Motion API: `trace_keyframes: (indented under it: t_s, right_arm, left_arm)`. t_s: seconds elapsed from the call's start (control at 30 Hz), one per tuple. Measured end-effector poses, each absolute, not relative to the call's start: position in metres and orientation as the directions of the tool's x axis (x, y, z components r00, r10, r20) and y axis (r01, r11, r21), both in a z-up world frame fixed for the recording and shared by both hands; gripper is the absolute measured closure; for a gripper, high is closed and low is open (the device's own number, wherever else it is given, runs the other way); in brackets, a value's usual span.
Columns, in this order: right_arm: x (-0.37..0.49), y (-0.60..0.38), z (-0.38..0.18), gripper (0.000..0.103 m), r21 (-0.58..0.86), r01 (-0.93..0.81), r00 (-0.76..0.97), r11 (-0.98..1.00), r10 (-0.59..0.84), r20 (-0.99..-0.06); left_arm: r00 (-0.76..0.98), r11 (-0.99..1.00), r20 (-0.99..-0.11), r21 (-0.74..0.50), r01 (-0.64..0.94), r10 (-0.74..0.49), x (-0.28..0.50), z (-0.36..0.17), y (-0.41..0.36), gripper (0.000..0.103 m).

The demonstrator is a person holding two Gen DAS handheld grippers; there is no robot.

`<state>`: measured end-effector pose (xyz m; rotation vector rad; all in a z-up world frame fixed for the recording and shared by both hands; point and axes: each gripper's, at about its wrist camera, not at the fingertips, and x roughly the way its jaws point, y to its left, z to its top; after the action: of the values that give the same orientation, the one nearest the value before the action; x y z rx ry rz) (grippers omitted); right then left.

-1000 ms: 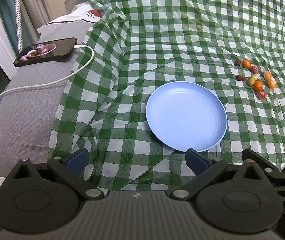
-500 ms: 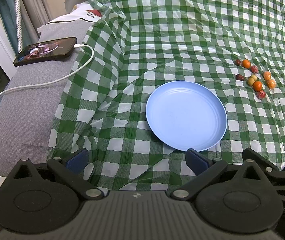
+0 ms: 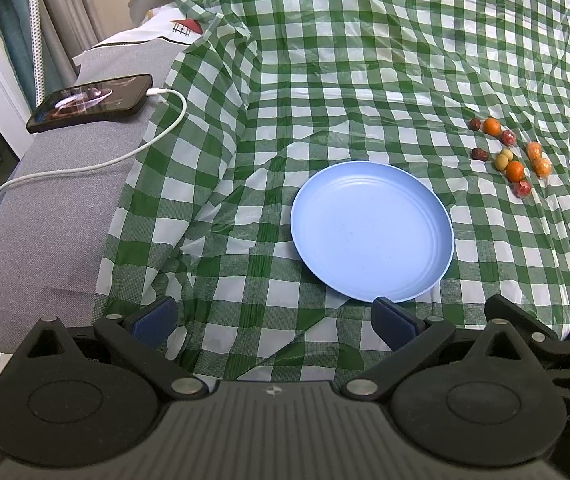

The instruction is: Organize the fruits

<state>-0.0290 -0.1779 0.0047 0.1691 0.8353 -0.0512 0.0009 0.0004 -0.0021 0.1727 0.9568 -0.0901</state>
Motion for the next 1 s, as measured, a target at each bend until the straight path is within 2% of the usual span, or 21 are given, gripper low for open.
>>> trace_keyframes:
  t_s: [0.53,0.73,0.83,1.0]
  right_arm:
    - [-0.027,-0.179,0.005,0.000,0.134,0.116,0.672,0.984,0.022,-0.741]
    - [-0.032,-0.199,0.011,0.000,0.155,0.224,0.730,0.962,-0.060,-0.680]
    - [-0.034,-0.219,0.007,0.000,0.164,0.298,0.748,0.940,-0.123,-0.652]
    - [-0.024,-0.259,-0.018,0.000,0.114,0.404,0.709,0.908,-0.232,-0.666]
  left_arm:
    - [0.568,0.982,-0.823,0.098,0.159,-0.010,0.003,-0.003,-0.001,0.000]
    - [0.553,0.985,-0.832,0.060,0.163,-0.041,0.006,0.000,-0.006,0.000]
    - [0.561,0.980,-0.827,0.084,0.178,-0.031,0.009,-0.001,-0.016,0.000]
    - [0.556,0.966,-0.829,0.093,0.242,-0.060,0.023,-0.003,-0.042,0.000]
